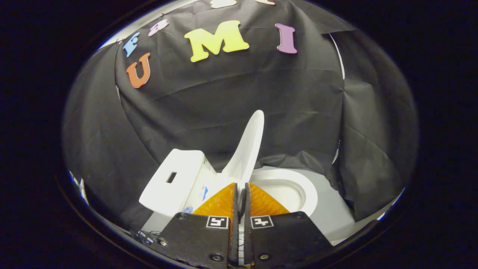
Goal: Open the toilet lid.
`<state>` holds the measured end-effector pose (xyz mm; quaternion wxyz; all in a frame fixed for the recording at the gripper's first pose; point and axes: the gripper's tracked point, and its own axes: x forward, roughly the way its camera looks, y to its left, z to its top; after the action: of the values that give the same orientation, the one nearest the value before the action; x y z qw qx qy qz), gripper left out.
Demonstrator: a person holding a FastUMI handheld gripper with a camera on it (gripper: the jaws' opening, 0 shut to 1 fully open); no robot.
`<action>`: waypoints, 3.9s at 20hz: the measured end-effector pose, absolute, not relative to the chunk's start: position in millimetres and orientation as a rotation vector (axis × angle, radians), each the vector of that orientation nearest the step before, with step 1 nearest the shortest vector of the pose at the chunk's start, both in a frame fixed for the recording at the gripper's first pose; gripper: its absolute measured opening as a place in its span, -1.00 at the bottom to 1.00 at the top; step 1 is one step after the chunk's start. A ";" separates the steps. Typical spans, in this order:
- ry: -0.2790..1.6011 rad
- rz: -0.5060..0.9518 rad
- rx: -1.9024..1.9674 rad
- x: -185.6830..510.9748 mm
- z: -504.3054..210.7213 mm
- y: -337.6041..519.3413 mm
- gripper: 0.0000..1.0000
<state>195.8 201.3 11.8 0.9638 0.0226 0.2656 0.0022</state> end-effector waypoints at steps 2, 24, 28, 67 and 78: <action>0.535 -0.008 0.012 197.3 14.9 210.2 -0.83; 0.490 0.111 -0.136 208.2 26.8 329.4 -0.82; 0.471 0.132 -0.179 208.5 24.2 347.2 -0.82; 0.467 0.190 -0.418 220.7 -3.3 464.8 -0.82; 0.469 0.193 -0.362 208.7 7.9 429.7 -0.63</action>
<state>208.7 429.7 7.9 0.9520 -0.1778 0.2305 0.0948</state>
